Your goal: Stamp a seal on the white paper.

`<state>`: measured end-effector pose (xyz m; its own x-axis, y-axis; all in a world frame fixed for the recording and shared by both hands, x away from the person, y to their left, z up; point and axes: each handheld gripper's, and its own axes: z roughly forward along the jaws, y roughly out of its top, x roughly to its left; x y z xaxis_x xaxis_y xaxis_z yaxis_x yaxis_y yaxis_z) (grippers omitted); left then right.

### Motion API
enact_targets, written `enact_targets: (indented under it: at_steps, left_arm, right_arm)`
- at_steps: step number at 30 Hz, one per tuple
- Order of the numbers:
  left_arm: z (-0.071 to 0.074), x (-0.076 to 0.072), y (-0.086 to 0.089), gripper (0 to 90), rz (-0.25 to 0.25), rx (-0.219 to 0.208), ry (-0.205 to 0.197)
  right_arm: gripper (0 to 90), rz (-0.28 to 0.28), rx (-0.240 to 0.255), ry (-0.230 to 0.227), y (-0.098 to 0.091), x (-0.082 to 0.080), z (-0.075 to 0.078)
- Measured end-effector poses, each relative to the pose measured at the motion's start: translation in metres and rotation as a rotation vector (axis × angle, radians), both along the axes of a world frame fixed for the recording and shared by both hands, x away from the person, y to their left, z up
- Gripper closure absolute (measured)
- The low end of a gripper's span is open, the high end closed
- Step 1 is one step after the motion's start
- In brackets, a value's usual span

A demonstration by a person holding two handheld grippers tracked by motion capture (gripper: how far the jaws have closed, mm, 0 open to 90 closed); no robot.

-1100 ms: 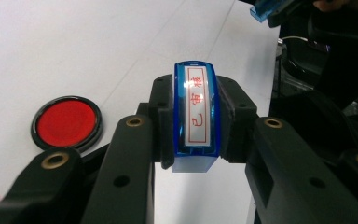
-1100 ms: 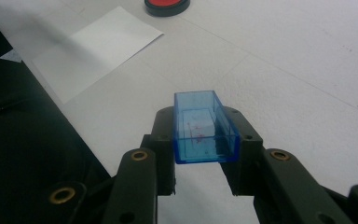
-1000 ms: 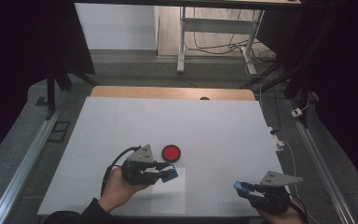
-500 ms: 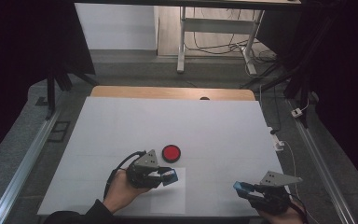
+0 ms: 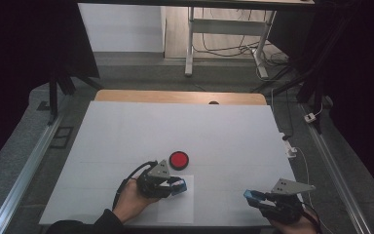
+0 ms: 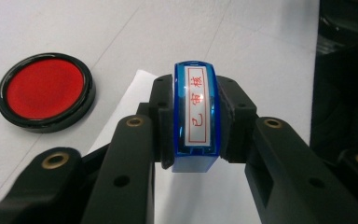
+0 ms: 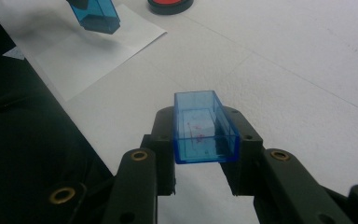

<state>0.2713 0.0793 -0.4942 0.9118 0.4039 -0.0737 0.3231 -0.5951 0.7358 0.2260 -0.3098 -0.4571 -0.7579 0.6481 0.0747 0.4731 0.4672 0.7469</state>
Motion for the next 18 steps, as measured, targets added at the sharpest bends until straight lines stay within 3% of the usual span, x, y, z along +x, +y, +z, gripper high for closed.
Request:
enact_targets:
  at_steps: [9,12,18]
  left_arm:
    - [-0.009,0.002,-0.003,70.3,0.003,0.029,-0.016]
    - [-0.012,0.003,-0.004,70.3,-0.006,0.067,-0.022]
    - [-0.012,0.001,-0.005,70.5,-0.015,0.077,-0.037]
  right_arm:
    - [68.3,0.001,0.004,0.001,0.000,0.000,0.000]
    - [68.3,0.002,0.005,0.001,0.000,0.000,0.000]
    - [68.3,0.003,0.005,0.004,0.000,0.000,0.000]
